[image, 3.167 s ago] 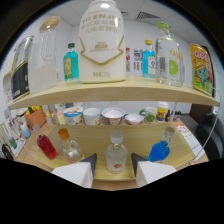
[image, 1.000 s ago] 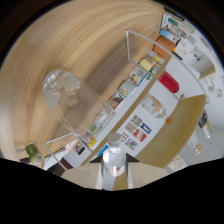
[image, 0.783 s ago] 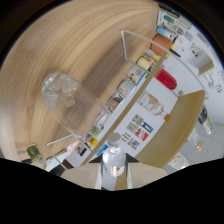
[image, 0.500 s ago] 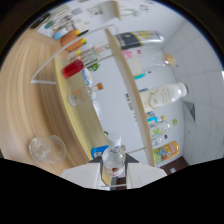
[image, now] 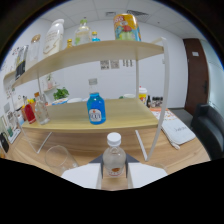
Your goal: Make me a cup of Mojito.
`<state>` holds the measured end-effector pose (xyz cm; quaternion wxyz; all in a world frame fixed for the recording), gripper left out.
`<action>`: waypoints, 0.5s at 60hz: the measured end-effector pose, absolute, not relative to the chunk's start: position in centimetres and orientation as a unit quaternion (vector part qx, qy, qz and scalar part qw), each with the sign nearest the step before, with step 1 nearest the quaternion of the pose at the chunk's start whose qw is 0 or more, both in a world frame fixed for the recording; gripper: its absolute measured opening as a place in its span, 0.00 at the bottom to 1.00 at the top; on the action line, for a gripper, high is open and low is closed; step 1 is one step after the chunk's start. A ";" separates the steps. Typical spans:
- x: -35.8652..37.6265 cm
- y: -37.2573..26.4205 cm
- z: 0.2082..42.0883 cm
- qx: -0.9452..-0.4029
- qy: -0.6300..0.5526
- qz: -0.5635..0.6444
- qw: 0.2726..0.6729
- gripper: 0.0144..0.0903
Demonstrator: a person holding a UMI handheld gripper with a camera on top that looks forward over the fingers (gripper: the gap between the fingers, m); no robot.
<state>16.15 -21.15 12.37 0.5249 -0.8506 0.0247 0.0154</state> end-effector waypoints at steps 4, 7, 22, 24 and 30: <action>16.4 -21.2 10.1 -0.860 0.030 0.024 0.509 0.25; 16.4 -21.0 8.4 -0.866 0.032 0.033 0.499 0.25; 16.1 -20.4 4.0 -0.879 0.024 0.045 0.474 0.25; 16.1 -20.4 3.7 -0.881 0.024 0.046 0.471 0.25; 15.8 -20.3 2.8 -0.884 0.025 0.048 0.464 0.25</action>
